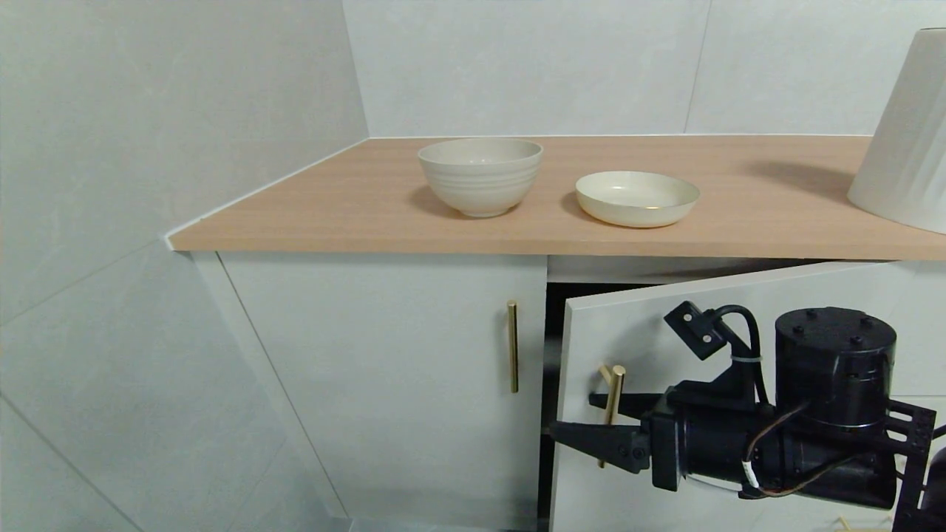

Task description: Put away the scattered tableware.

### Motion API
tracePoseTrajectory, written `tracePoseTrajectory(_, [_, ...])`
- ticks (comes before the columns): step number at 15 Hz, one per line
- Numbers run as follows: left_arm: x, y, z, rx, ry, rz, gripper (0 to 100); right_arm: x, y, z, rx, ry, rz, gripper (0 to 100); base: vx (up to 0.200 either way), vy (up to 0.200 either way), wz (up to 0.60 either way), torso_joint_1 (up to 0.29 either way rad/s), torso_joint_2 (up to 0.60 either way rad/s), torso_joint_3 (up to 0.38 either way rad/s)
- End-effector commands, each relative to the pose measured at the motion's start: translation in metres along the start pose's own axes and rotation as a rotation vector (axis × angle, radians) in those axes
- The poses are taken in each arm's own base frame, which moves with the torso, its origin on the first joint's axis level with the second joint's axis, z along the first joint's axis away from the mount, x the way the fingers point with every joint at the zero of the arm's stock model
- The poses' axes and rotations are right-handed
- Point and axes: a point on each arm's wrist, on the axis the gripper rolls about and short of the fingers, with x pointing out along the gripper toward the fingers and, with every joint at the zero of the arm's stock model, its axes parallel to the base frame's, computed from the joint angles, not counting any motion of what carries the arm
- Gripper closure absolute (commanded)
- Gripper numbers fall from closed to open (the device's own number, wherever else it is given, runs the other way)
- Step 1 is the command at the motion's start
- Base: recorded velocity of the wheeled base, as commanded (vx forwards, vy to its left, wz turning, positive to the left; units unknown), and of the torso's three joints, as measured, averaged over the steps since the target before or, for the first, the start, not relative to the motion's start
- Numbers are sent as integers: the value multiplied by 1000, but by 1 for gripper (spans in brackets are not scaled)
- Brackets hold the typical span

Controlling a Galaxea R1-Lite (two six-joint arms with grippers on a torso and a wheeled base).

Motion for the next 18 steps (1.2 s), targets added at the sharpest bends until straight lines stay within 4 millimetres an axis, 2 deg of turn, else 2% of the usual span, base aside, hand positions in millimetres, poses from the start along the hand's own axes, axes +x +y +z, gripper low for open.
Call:
tracePoseTrajectory(1, [65, 15, 65, -61, 201, -104, 0, 0, 1, 0, -1, 0, 5, 0, 0, 0, 0, 0, 0, 0])
tracePoseTrajectory(2, [94, 21, 75, -83, 259, -141, 0, 0, 1, -1, -1, 2, 6, 0, 0, 0, 0, 0, 0, 0])
tracePoseTrajectory(4, [143, 24, 75, -111, 350, -232, 0, -1, 4, 0, -6, -2, 14, 0, 0, 0, 0, 0, 0, 0])
tracePoseTrajectory(6, [185, 20, 59, -143, 428, -294, 0, 0, 6, -2, -8, 8, 21, 0, 0, 0, 0, 0, 0, 0])
tracePoseTrajectory(7, [197, 18, 54, -155, 452, -308, 0, 0, 6, -3, -8, 11, 23, 0, 0, 0, 0, 0, 0, 0])
tracePoseTrajectory(8, [225, 13, 38, -176, 490, -333, 0, -1, 7, -3, -8, 9, 24, 0, 0, 0, 0, 0, 0, 0])
tracePoseTrajectory(9, [225, 13, 38, -176, 490, -333, 0, -1, 7, -3, -8, 9, 24, 0, 0, 0, 0, 0, 0, 0])
tracePoseTrajectory(10, [246, -3, 20, -224, 514, -391, 0, -1, 7, -2, -10, 7, 25, 0, 0, 0, 0, 0, 0, 0])
tracePoseTrajectory(14, [242, -47, -4, -290, 564, -564, 0, -3, 7, -4, -8, 13, 22, 0, 0, 0, 0, 0, 0, 0])
tracePoseTrajectory(18, [261, -68, -23, -275, 578, -618, 0, -1, 6, -6, -5, 22, 20, 0, 0, 0, 0, 0, 0, 0])
